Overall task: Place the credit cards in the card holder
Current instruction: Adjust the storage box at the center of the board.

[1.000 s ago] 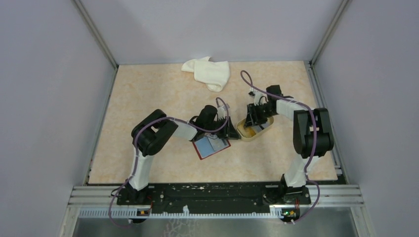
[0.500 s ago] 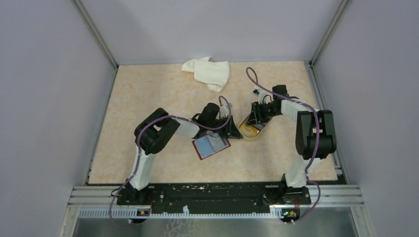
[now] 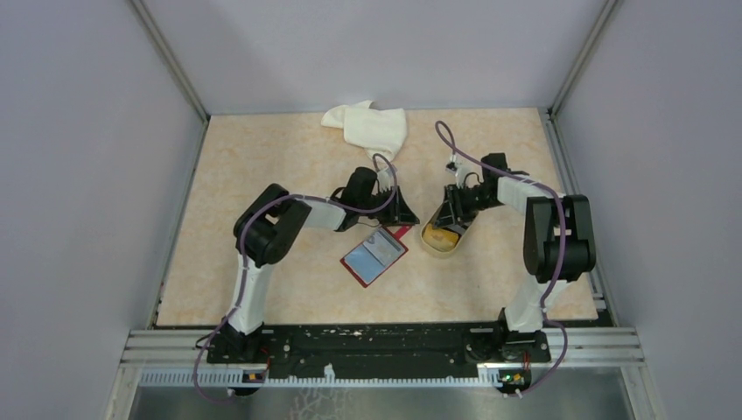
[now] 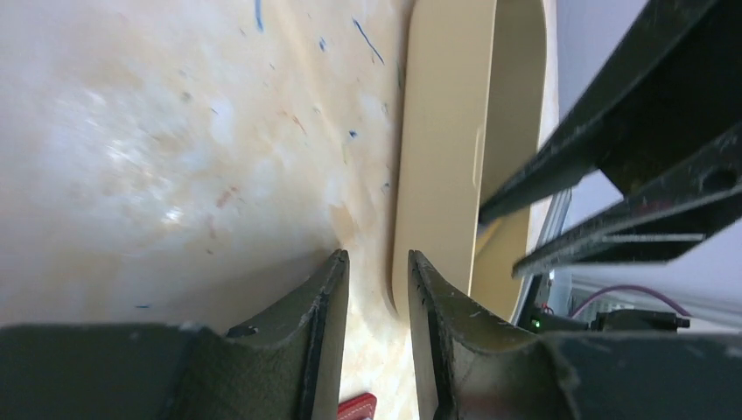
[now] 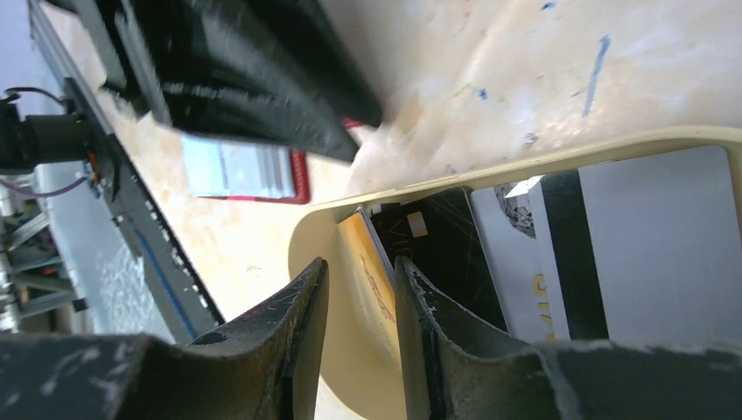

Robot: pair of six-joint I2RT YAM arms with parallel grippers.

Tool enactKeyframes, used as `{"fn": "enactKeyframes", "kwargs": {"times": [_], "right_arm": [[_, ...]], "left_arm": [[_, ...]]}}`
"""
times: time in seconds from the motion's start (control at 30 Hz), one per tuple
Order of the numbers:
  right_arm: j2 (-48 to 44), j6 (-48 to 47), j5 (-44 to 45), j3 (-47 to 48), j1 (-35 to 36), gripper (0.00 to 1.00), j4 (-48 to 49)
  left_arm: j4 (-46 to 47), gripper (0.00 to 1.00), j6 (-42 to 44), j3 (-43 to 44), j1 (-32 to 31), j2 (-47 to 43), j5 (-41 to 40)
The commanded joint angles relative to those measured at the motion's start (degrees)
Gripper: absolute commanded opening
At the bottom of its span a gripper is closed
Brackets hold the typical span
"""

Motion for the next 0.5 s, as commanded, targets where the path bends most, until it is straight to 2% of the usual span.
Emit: {"fn": "enactKeyframes", "kwargs": {"times": [0.0,0.27,0.47], "right_arm": [[-1.6,-1.6,-4.9,0.7,0.4,0.34,-4.5],[-3.1,-7.0,1.4,1.5,0.3,0.37,-6.1],[-3.5,-12.7,4.1,2.0,0.3,0.39,-6.9]], "left_arm": [[0.7,0.38,1.2,2.3,0.7,1.3,-2.0],[1.0,0.40,2.1,1.3,0.8,-1.5,-1.4],[2.8,0.43,2.8,-5.1,0.8,-9.0,-1.3]]}}
